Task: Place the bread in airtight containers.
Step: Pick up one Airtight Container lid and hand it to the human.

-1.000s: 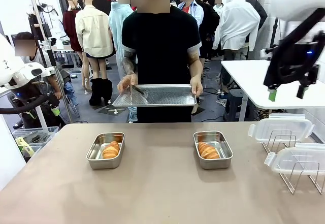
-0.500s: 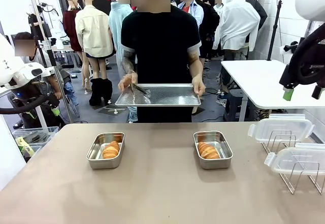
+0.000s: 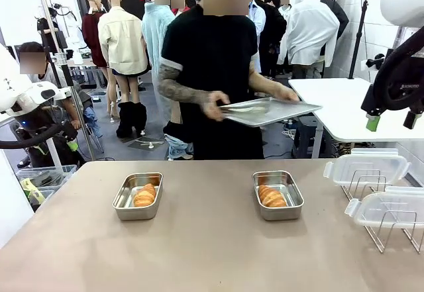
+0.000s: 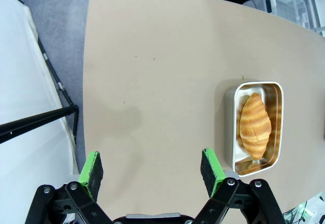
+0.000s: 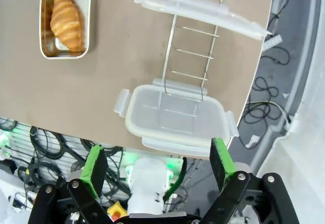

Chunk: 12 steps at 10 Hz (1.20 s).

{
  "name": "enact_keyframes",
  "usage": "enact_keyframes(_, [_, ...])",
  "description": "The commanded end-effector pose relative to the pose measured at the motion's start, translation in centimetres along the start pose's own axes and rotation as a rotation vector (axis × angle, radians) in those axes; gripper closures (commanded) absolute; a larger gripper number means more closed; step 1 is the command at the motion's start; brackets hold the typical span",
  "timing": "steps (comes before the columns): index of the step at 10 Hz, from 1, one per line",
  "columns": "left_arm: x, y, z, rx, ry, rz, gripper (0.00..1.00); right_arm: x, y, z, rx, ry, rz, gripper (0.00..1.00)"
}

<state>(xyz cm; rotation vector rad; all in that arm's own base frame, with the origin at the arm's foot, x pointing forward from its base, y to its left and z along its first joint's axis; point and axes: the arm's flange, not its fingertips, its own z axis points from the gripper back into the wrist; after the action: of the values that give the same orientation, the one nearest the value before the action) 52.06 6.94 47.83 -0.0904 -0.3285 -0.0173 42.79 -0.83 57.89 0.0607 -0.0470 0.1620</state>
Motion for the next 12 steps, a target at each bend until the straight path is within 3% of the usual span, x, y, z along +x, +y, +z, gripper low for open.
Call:
enact_keyframes(1, [-0.07,0.08,0.25,0.01,0.002,-0.006,0.0,0.14,0.1,0.12,0.007,0.013,-0.017,0.0])
enact_keyframes(12, [-0.07,0.08,0.25,0.01,0.002,-0.006,0.0,0.14,0.1,0.12,0.007,0.013,-0.017,0.0])
